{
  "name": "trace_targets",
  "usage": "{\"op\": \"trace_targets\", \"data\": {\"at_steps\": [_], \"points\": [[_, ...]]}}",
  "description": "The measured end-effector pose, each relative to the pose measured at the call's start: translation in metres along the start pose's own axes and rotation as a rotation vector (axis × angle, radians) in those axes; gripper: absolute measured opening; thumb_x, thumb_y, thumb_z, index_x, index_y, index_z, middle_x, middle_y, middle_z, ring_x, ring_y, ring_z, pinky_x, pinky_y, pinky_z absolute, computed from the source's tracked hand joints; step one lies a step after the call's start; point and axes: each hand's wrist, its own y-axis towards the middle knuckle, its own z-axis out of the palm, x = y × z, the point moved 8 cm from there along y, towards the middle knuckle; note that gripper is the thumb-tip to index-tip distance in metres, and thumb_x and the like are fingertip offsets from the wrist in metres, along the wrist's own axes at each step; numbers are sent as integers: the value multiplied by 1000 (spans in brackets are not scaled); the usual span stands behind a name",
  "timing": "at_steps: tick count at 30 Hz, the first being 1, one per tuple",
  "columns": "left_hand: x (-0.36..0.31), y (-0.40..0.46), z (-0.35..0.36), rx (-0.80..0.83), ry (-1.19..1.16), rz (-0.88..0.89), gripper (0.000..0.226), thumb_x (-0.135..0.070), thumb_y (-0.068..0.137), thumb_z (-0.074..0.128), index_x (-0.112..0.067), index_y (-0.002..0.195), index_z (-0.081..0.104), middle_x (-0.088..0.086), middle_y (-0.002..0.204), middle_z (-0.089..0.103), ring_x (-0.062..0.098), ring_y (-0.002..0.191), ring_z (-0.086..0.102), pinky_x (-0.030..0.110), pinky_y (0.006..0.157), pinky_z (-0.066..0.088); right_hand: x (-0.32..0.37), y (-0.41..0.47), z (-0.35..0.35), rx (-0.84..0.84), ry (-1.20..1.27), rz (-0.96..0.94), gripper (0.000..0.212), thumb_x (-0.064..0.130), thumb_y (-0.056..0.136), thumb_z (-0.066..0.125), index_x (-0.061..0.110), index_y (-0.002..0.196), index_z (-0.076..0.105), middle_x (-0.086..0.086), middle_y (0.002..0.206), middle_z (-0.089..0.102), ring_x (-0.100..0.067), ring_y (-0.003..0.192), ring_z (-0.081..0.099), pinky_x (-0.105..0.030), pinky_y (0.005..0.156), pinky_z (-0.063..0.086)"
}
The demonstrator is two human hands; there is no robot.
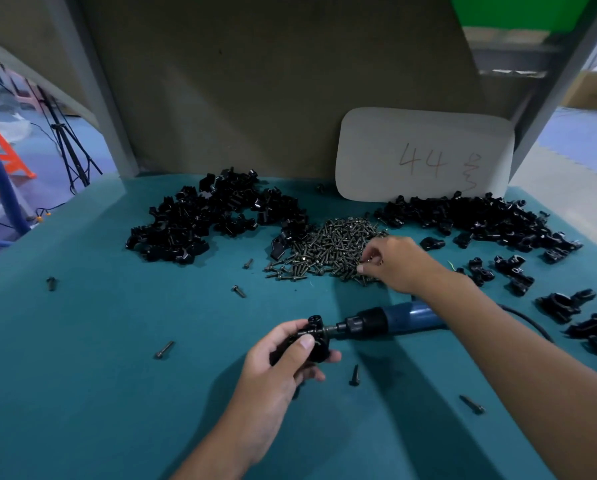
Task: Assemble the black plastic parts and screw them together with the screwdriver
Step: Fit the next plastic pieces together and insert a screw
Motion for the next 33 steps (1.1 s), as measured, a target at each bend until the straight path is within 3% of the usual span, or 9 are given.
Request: {"op": "trace_targets", "data": {"at_steps": [4,7,13,16,18,19,22,26,33], "points": [[-2,0,5,75,-97,-26,60,-12,67,83,1,121,61,16,110,74,36,100,73,25,69,57,-2,17,22,80,-79,65,19,34,91,75,22,103,66,-7,111,62,-23,99,63,-42,92,56],[-2,-1,5,100,-77,-32,58,0,70,77,3,125,57,17,113,74,34,106,72,23,73,57,4,17,23,83,-209,78,21,27,94,72,19,112,66,-11,115,59,-27,96,63,-40,88,57],[-2,-2,9,165,-75,-38,54,-1,78,74,6,127,53,23,122,69,34,116,68,28,85,59,6,12,29,114,-239,52,18,16,96,69,12,112,62,-15,117,60,-31,102,63,-46,92,56],[-1,-2,10,187,-82,-44,54,-2,79,75,5,128,53,23,122,69,34,117,67,28,87,58,7,5,9,15,-30,55,12,19,95,71,16,105,66,-11,111,65,-25,97,66,-36,87,57],[1,-1,7,185,-69,-45,55,-3,78,77,5,128,54,23,121,70,34,117,67,28,87,57,13,-17,-16,-171,158,-3,4,25,94,71,21,95,70,0,96,69,-13,85,65,-16,70,52],[1,0,6,175,-54,-45,56,-4,77,78,4,127,55,22,120,70,33,116,68,27,87,57,17,-35,-24,-236,256,-50,4,30,93,71,27,91,69,7,86,68,-6,77,62,-12,64,49],[2,3,0,112,-7,-44,56,-5,71,79,-4,124,61,15,115,74,20,107,70,21,86,54,32,-98,-13,-193,606,-212,9,44,84,71,37,90,70,7,82,70,-7,68,62,-19,62,54],[5,3,0,102,-1,-61,58,-4,69,80,-4,124,61,9,107,73,11,90,66,19,81,51,34,-148,21,-213,1072,-241,16,27,73,81,26,88,77,-4,90,75,-13,80,70,-21,71,55],[6,1,1,129,91,-58,57,-9,71,82,-5,125,61,9,112,73,20,104,66,26,92,53,31,-158,28,-428,1021,-286,15,28,75,80,29,89,78,1,93,77,-20,89,74,-26,79,59]]}}
